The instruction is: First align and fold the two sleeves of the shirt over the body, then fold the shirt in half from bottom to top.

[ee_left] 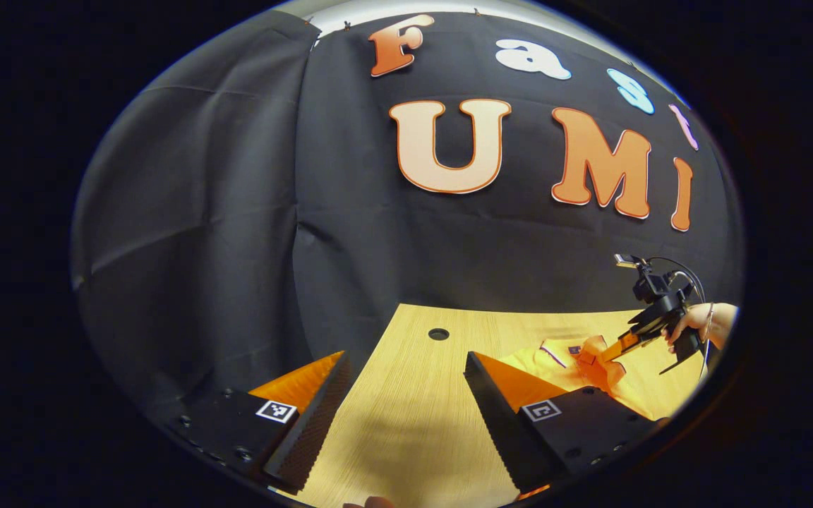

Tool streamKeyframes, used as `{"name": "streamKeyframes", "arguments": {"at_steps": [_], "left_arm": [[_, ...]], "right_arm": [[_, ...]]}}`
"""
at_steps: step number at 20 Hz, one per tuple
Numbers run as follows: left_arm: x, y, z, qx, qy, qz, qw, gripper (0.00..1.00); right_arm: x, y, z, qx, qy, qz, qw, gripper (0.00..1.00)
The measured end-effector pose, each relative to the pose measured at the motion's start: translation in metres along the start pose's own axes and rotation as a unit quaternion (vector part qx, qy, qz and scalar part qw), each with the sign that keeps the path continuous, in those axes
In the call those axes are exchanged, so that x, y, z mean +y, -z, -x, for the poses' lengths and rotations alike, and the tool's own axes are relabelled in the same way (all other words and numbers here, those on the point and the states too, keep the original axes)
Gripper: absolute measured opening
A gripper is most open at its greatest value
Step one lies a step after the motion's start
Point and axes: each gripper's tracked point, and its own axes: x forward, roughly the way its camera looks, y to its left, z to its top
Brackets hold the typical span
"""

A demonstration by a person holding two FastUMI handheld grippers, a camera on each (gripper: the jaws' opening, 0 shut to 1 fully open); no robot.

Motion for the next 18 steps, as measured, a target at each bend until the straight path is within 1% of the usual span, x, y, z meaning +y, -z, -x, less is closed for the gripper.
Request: {"name": "streamKeyframes", "arguments": {"at_steps": [1, 2, 3, 4, 5, 7, 8, 10, 12, 14, 18], "left_arm": [[-0.002, 0.001, -0.002, 0.001, 0.002, 0.000, 1.000, 1.00], [-0.005, 0.001, -0.004, 0.002, 0.004, -0.001, 1.000, 1.00], [-0.009, 0.000, -0.007, 0.002, 0.006, -0.002, 1.000, 1.00], [-0.013, -0.001, -0.009, 0.002, 0.010, -0.005, 1.000, 1.00], [-0.018, -0.002, -0.012, 0.002, 0.013, -0.007, 1.000, 1.00], [-0.028, -0.004, -0.016, 0.004, 0.022, -0.010, 1.000, 0.99], [-0.035, -0.005, -0.019, 0.006, 0.027, -0.009, 1.000, 1.00], [-0.050, -0.006, -0.025, 0.012, 0.040, -0.005, 0.999, 0.99], [-0.061, -0.007, -0.034, 0.017, 0.045, -0.013, 0.999, 0.99], [-0.071, -0.003, -0.044, 0.033, 0.051, -0.021, 0.998, 1.00], [-0.092, 0.012, -0.064, 0.070, 0.070, -0.008, 0.995, 0.99]], "right_arm": [[0.009, 0.001, -0.001, 0.001, -0.015, -0.009, 1.000, 0.10], [0.017, 0.001, -0.003, 0.003, -0.031, -0.016, 0.999, 0.11], [0.022, 0.001, -0.004, 0.000, -0.040, -0.013, 0.999, 0.20], [0.023, 0.002, -0.006, -0.005, -0.041, -0.008, 0.999, 0.34], [0.025, 0.000, -0.008, -0.011, -0.043, -0.002, 0.999, 0.50], [0.027, -0.004, -0.006, -0.028, -0.048, 0.000, 0.998, 0.98], [0.025, -0.008, -0.005, -0.041, -0.046, -0.003, 0.998, 1.00], [0.017, -0.015, 0.003, -0.064, -0.038, -0.012, 0.997, 0.99], [0.003, -0.023, 0.014, -0.090, -0.029, -0.020, 0.995, 0.99], [-0.013, -0.031, 0.030, -0.119, -0.018, -0.024, 0.992, 0.99], [-0.050, -0.039, 0.072, -0.162, 0.000, -0.025, 0.986, 0.99]]}}
